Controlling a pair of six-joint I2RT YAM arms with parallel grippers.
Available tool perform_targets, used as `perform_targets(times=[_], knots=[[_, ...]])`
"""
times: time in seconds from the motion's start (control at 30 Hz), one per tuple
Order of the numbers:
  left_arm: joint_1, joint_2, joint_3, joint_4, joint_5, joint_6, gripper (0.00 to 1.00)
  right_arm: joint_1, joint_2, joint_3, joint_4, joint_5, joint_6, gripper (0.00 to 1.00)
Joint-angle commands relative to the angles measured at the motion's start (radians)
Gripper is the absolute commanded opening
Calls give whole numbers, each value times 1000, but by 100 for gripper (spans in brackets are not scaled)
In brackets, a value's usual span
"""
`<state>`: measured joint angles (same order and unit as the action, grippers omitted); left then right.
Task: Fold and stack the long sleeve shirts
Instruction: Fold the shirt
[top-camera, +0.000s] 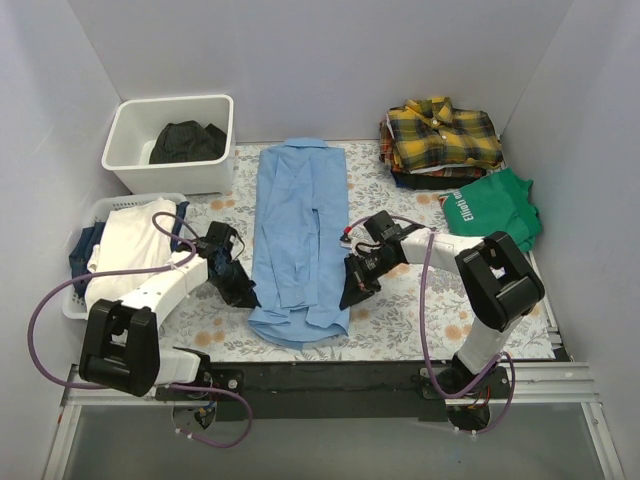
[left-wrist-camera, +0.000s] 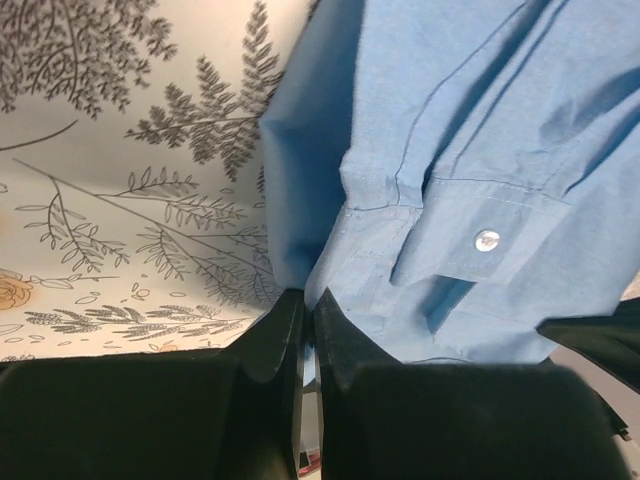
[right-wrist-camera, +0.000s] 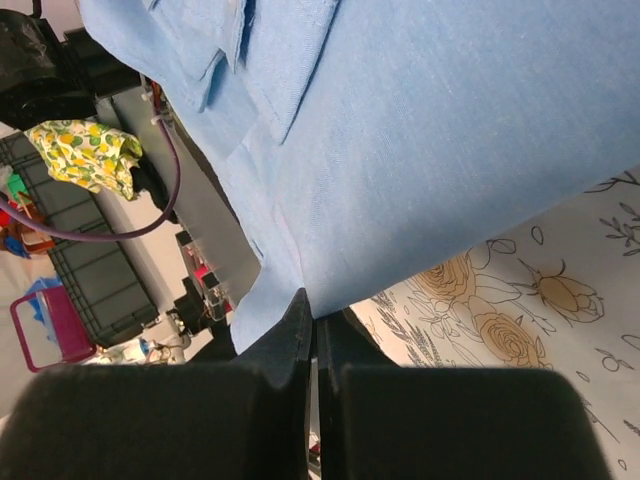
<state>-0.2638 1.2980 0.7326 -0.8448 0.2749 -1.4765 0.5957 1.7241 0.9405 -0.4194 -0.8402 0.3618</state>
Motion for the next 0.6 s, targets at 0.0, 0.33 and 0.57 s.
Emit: perform_targets(times=[0.0,0.33,0.57], knots=[[3,20,83,9,-9,25,0,-8,17,58,-51,-28,-15,1],[5,99,319,-56,-106,13,0,-85,8,170,-67,-27,34,1],[8,178,482,-13,-204,-33,0,-181,44,256,-12,-53,95,1]])
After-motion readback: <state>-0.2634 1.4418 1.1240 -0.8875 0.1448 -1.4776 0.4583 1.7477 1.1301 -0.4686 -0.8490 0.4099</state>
